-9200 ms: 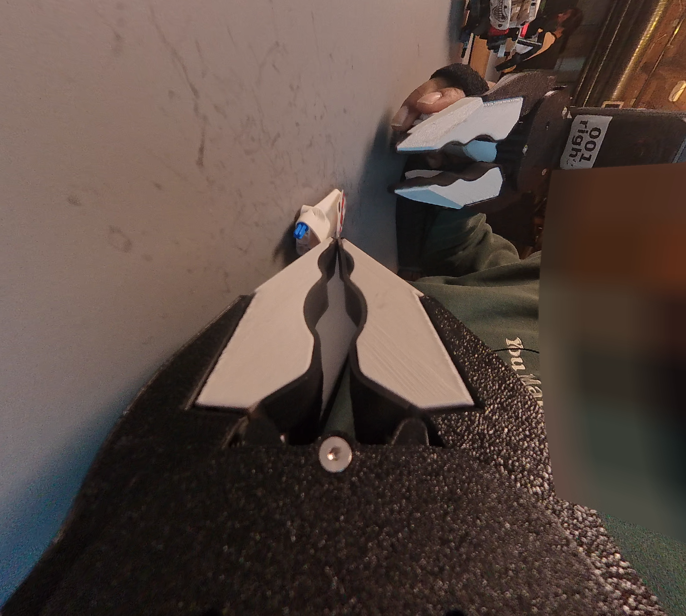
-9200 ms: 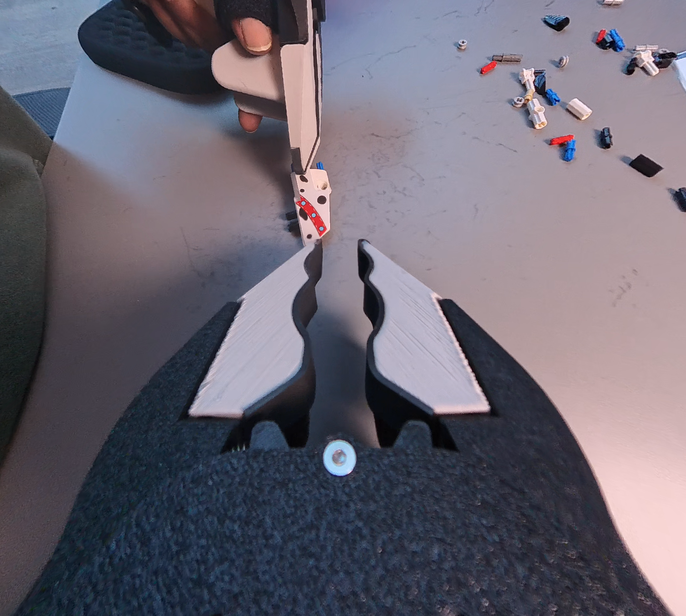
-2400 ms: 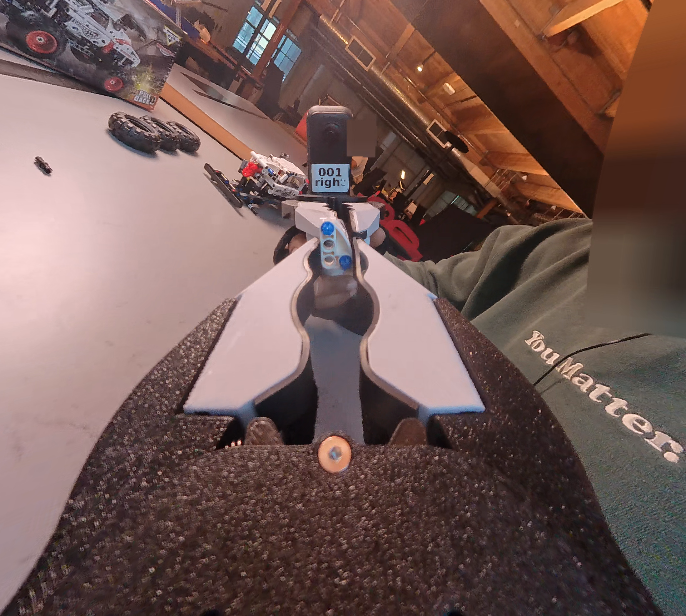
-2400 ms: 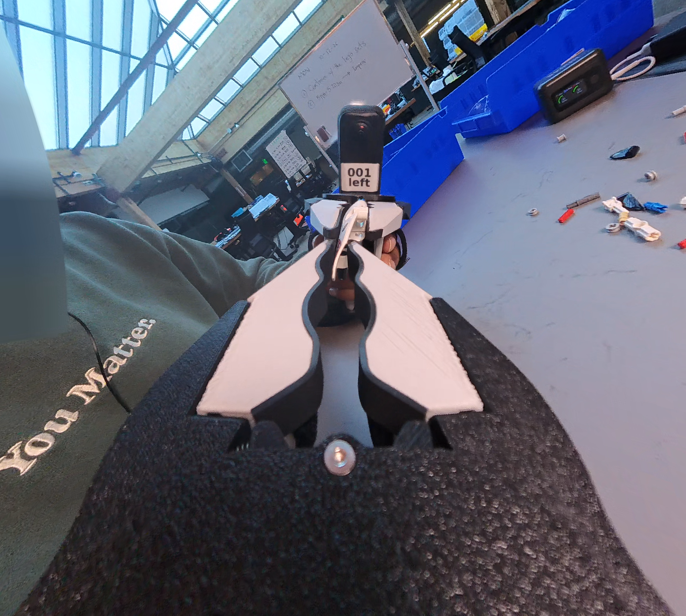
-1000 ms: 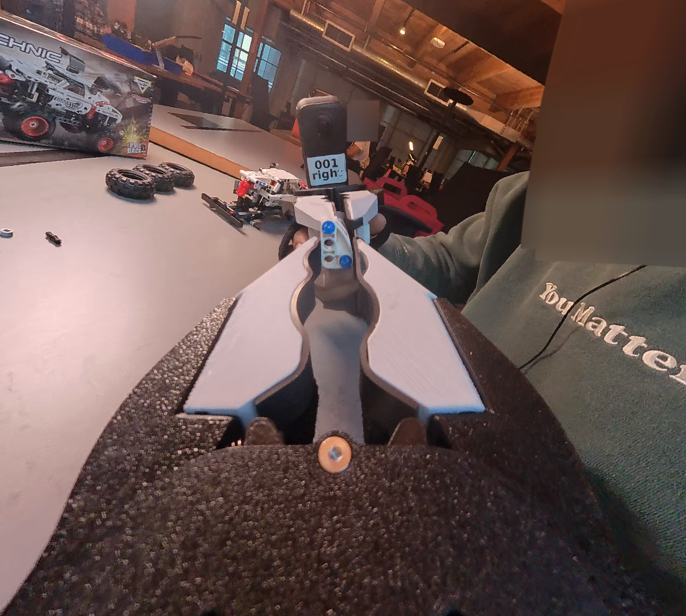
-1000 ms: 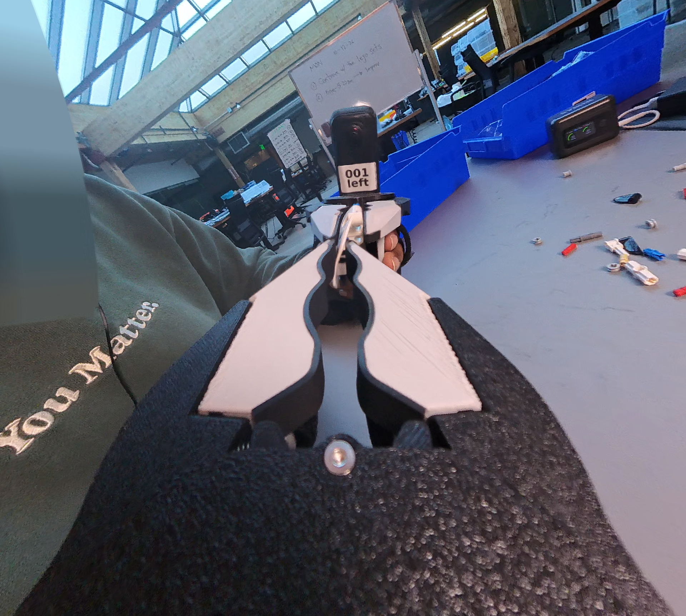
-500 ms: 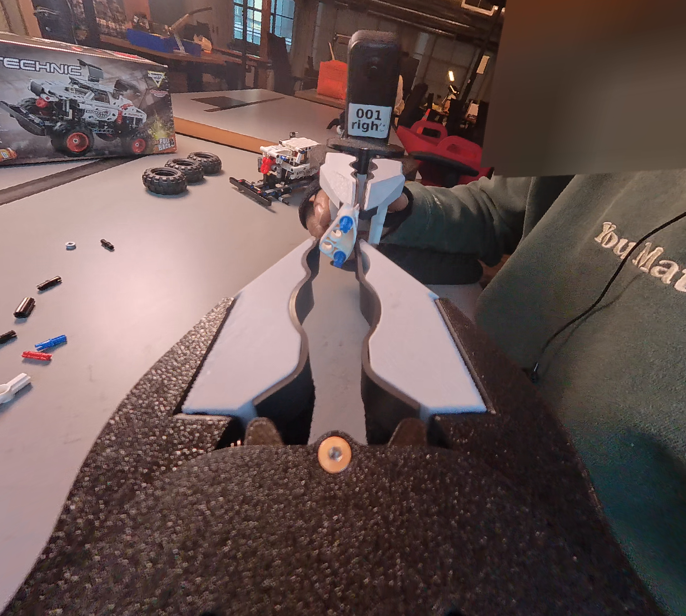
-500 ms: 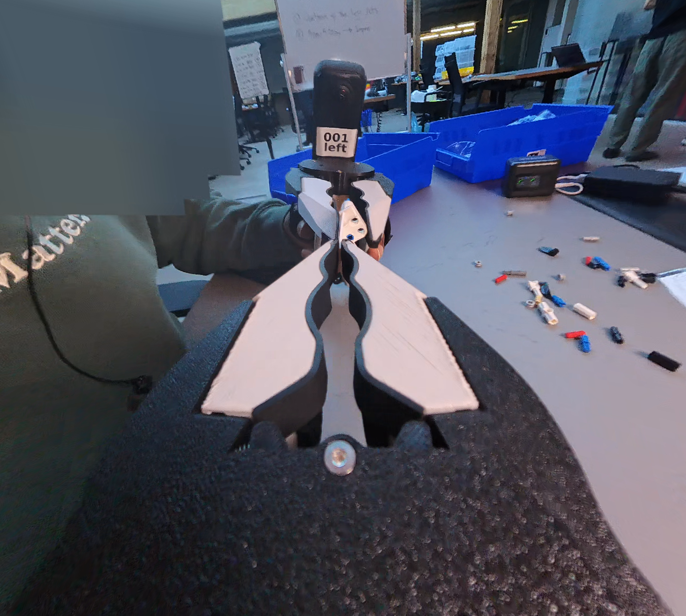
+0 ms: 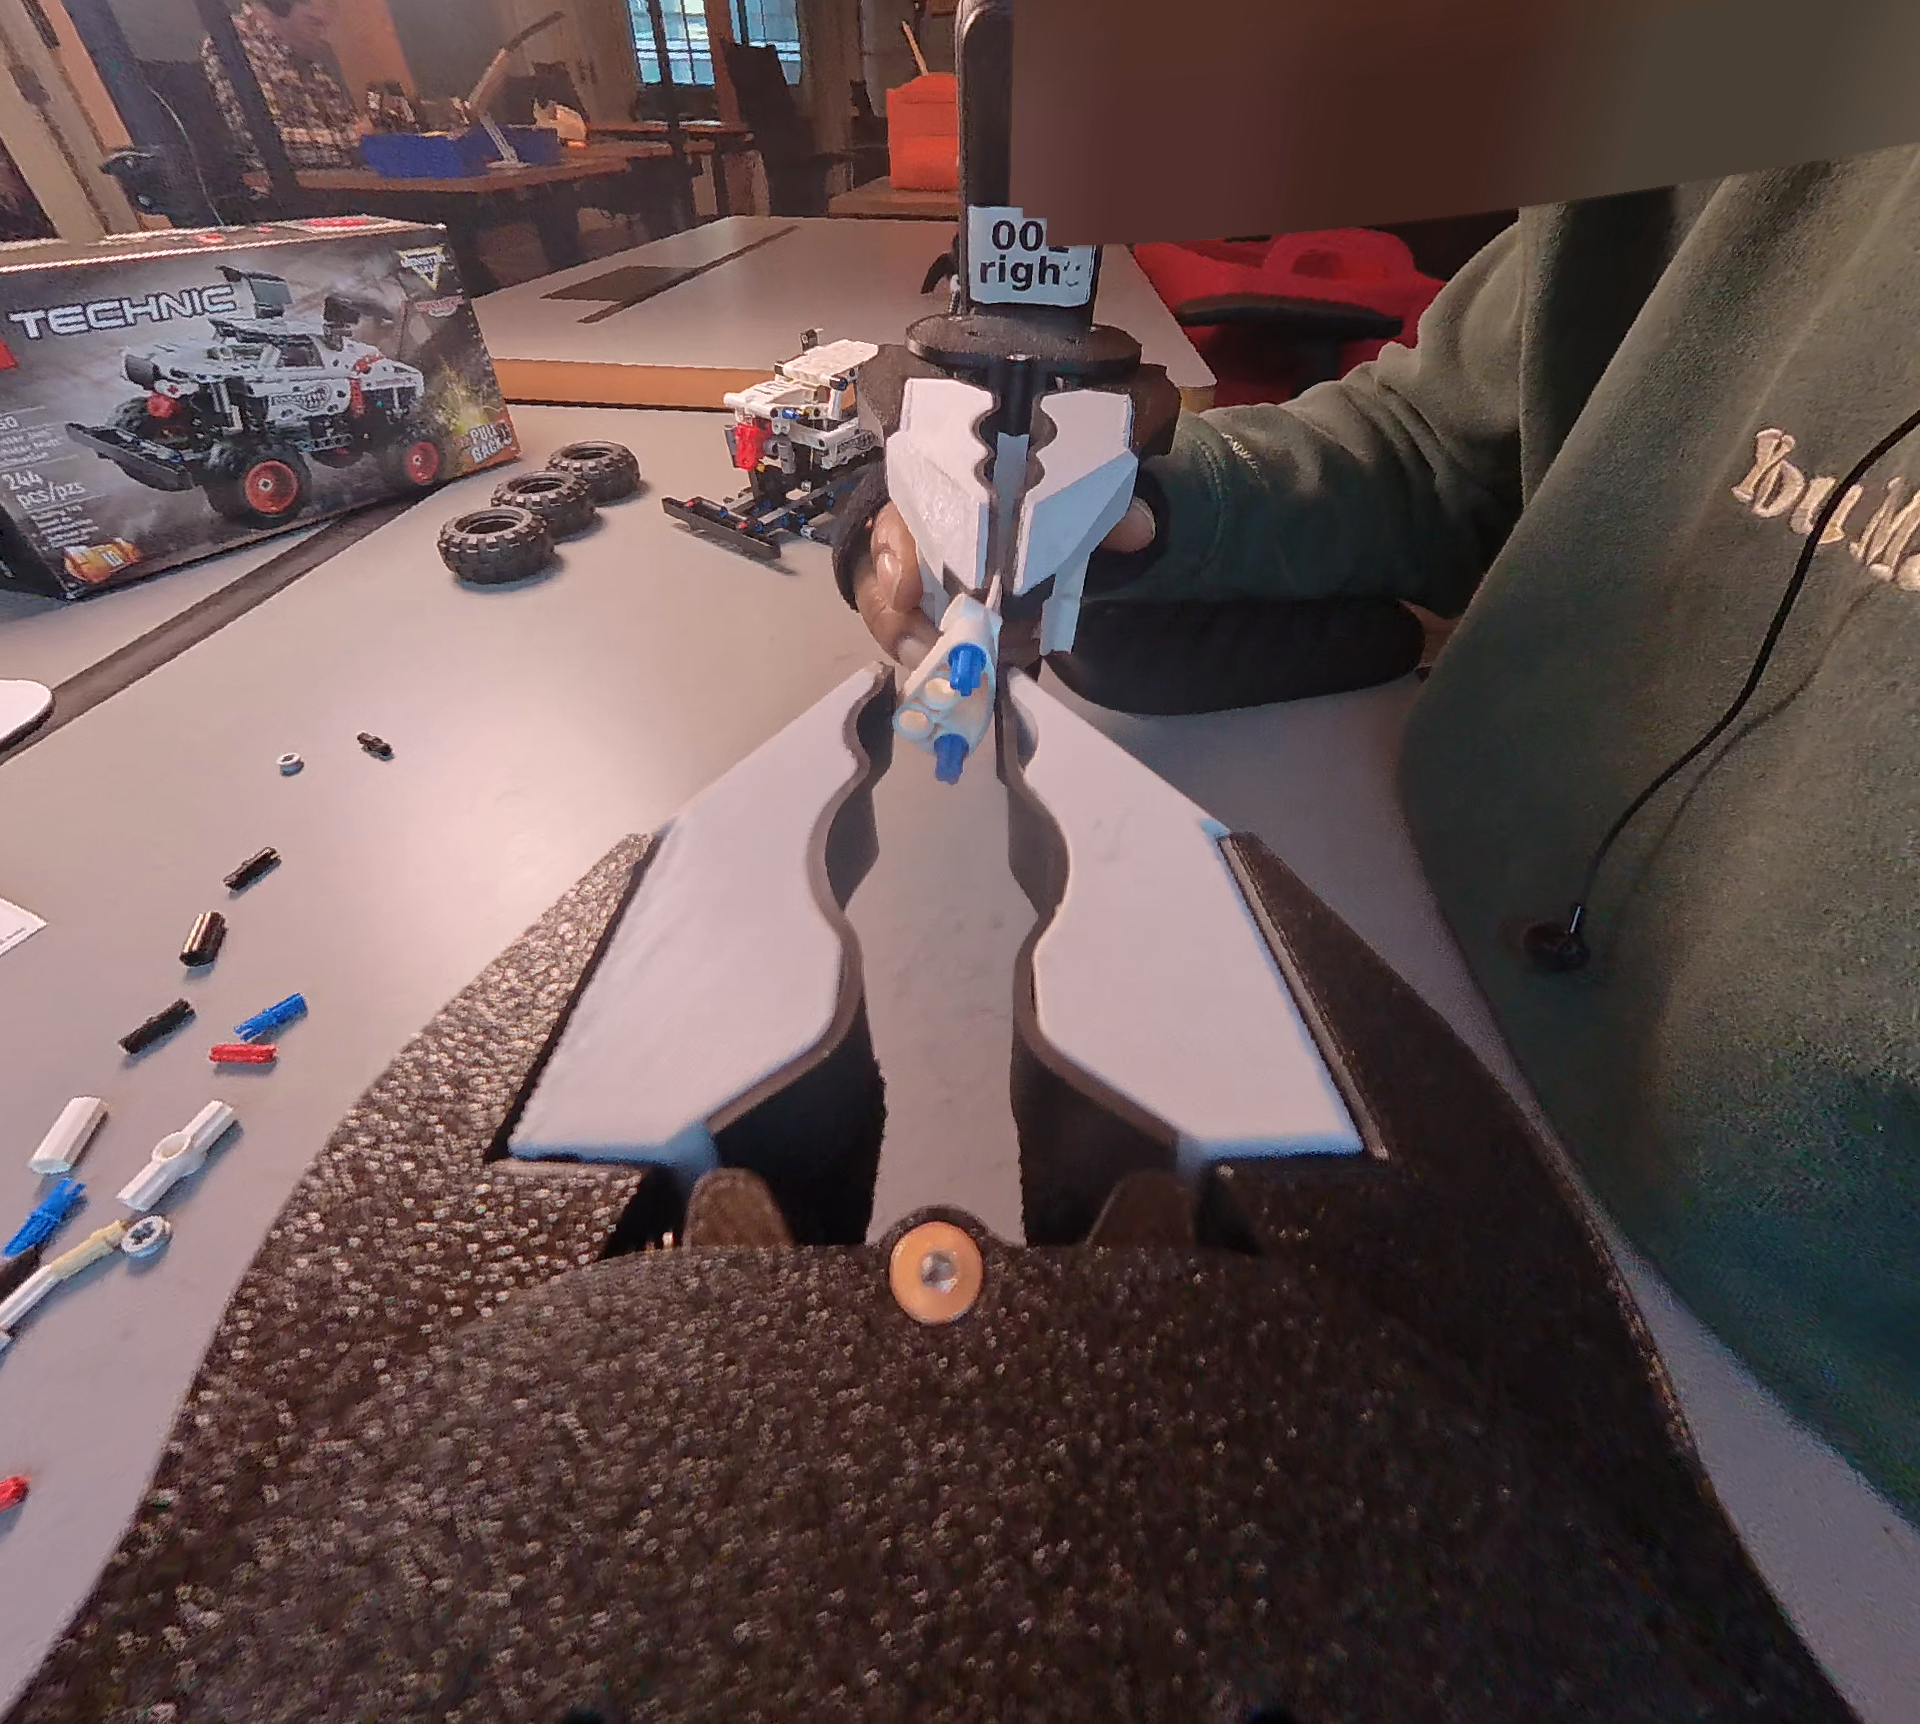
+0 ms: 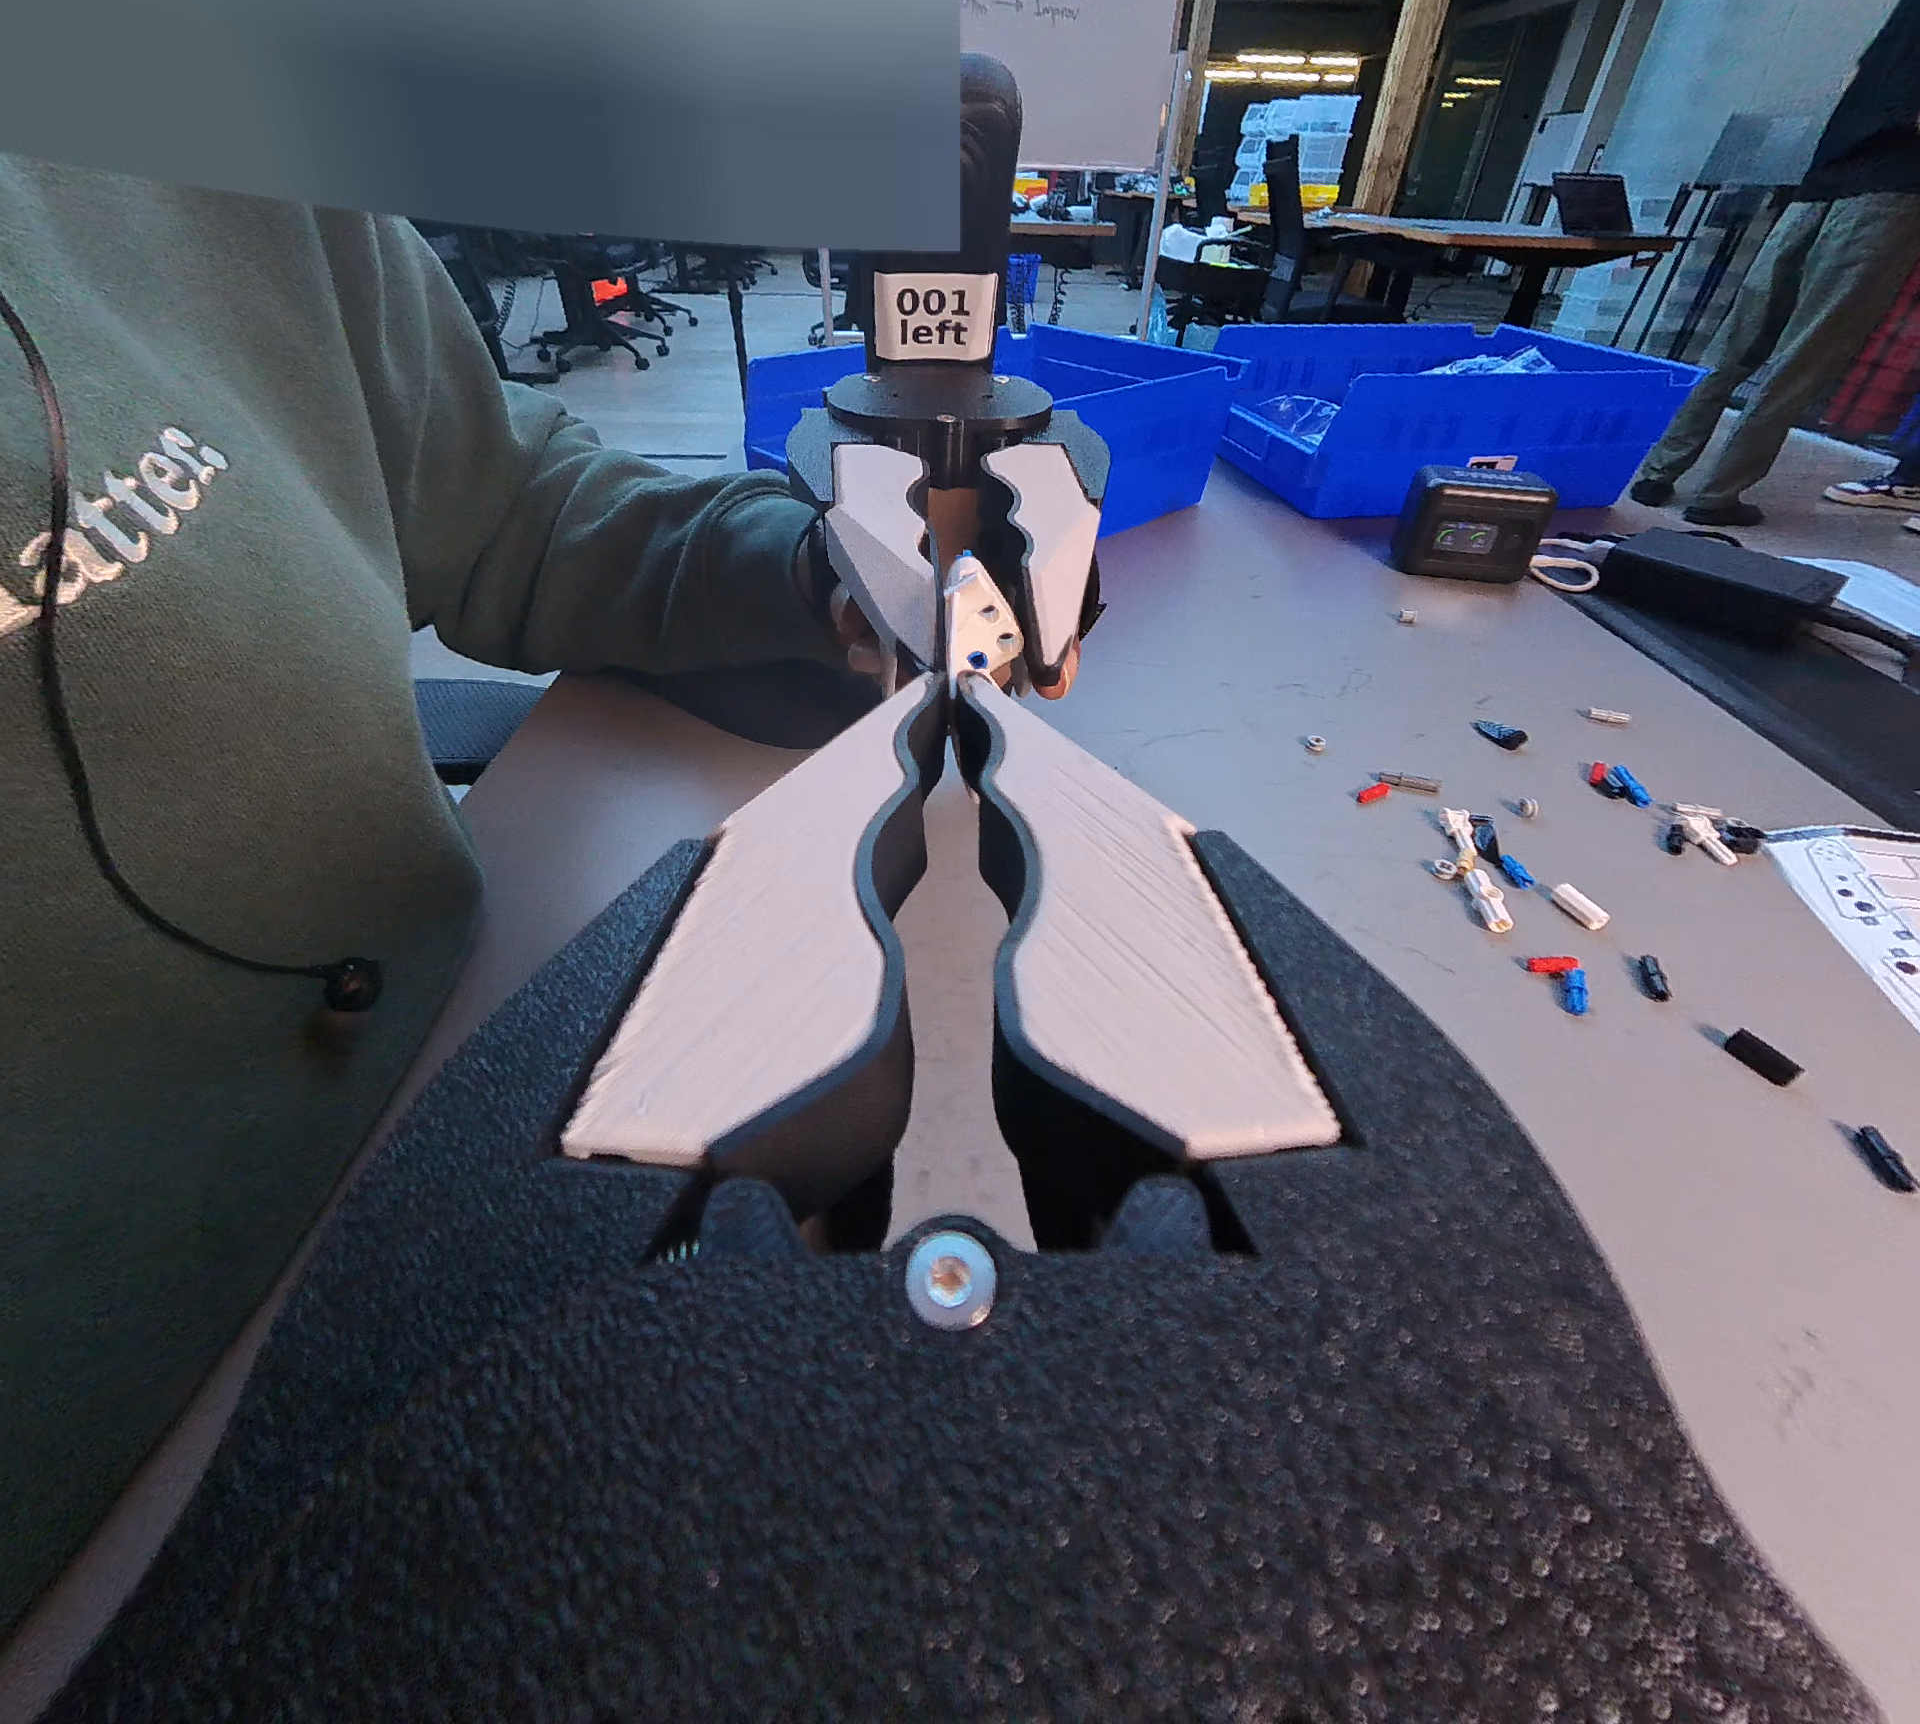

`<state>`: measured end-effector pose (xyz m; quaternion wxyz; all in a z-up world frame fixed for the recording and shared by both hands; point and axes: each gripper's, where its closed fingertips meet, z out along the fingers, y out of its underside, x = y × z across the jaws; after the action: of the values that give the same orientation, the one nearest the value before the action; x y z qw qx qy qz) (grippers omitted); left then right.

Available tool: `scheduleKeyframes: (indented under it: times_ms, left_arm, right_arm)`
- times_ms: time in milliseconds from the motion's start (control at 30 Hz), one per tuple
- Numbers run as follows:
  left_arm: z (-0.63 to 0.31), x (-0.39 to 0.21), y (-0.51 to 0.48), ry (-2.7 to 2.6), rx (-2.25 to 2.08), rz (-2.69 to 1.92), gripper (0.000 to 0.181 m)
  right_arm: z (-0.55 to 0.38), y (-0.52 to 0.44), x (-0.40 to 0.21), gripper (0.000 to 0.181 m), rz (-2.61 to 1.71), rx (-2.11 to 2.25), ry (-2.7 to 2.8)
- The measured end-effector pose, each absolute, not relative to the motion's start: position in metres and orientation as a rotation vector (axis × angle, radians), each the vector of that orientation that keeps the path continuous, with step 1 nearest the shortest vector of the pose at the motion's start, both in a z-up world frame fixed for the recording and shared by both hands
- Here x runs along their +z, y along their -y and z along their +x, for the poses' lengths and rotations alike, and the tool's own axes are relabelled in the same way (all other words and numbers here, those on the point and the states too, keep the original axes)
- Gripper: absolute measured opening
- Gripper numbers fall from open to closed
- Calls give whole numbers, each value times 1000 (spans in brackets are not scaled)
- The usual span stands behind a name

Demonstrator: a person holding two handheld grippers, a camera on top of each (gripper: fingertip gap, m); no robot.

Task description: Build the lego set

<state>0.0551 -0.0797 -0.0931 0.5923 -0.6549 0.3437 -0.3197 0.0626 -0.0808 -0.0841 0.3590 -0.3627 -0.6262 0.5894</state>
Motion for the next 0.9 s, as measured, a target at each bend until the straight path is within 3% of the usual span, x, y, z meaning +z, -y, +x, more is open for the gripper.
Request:
scheduleKeyframes:
  times_ms: [167,467,900]
  left_arm:
    - [58,-98,80,-834,-701,-1533,18]
    - [64,-103,81,-864,-679,-1547,18]
    - [63,-105,82,-813,-828,-1597,23]
  right_arm:
    - [61,84,-86,10,-940,1526,1629]
    - [58,89,-92,1,-974,1569,1651]
    - [58,80,-89,0,-1281,2020,1527]
